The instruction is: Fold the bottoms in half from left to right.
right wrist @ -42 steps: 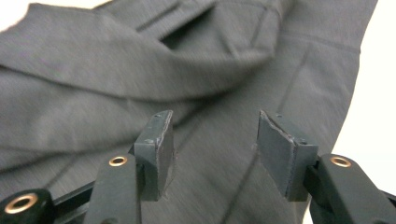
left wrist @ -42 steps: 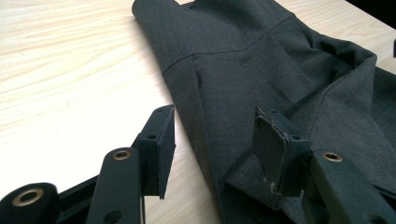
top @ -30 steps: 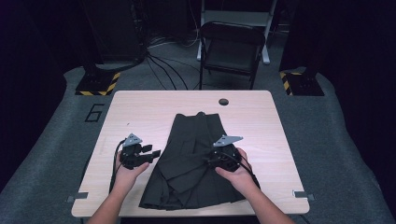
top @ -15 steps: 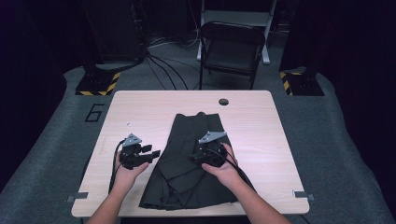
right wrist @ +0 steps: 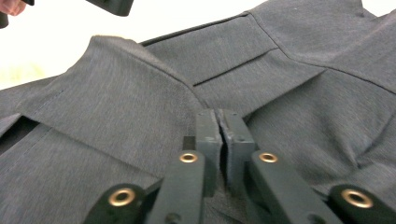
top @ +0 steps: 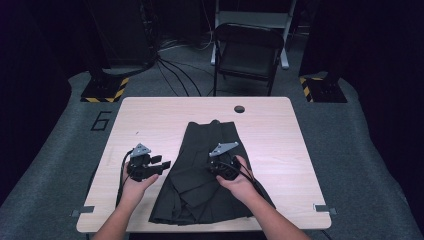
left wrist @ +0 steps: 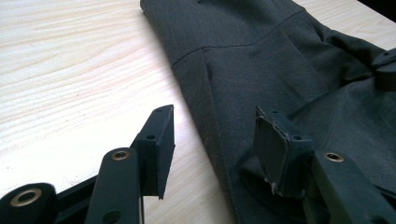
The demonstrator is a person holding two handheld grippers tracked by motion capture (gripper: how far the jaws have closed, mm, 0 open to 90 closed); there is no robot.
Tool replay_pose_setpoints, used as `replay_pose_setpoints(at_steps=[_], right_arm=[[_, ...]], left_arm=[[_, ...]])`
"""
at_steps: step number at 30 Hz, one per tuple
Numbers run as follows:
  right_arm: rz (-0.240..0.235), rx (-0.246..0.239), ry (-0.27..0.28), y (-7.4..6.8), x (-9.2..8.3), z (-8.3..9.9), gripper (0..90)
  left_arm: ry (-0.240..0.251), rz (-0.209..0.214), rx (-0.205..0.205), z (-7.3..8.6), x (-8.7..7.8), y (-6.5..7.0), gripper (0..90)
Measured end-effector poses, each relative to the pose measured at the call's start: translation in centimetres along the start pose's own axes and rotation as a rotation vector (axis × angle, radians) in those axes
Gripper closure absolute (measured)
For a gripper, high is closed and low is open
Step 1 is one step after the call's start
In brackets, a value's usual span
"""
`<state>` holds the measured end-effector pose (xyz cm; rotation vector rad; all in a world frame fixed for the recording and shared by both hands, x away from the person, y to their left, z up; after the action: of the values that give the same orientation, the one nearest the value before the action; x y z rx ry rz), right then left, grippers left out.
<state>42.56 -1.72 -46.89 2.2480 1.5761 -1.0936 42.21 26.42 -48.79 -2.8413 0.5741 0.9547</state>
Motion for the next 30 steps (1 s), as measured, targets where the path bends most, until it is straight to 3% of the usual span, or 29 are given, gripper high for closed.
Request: replay_pose_setpoints(at_steps=[15, 30], right_arm=[[-0.02, 0.026, 0.062, 0.4, -4.0, 2.9, 88.8], [0.028, 0.061, 0.071, 1.4, -7.5, 6.5, 89.6]], left_arm=[[0.001, -0.008, -0.015, 0.2, 0.2, -0.1, 48.8], [-0.008, -0.001, -0.009, 0.2, 0.2, 0.1, 48.8]])
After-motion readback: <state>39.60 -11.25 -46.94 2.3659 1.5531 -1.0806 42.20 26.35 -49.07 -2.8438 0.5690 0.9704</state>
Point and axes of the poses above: each handheld gripper's, and its own axes: x roughly forward along the jaws, z roughly out of its underside, y roughly to its right, the point moved 2 cm from there along x, roughly forward along the jaws, and after that the axes turned 15 degrees about -z, right-handed, at the moved point
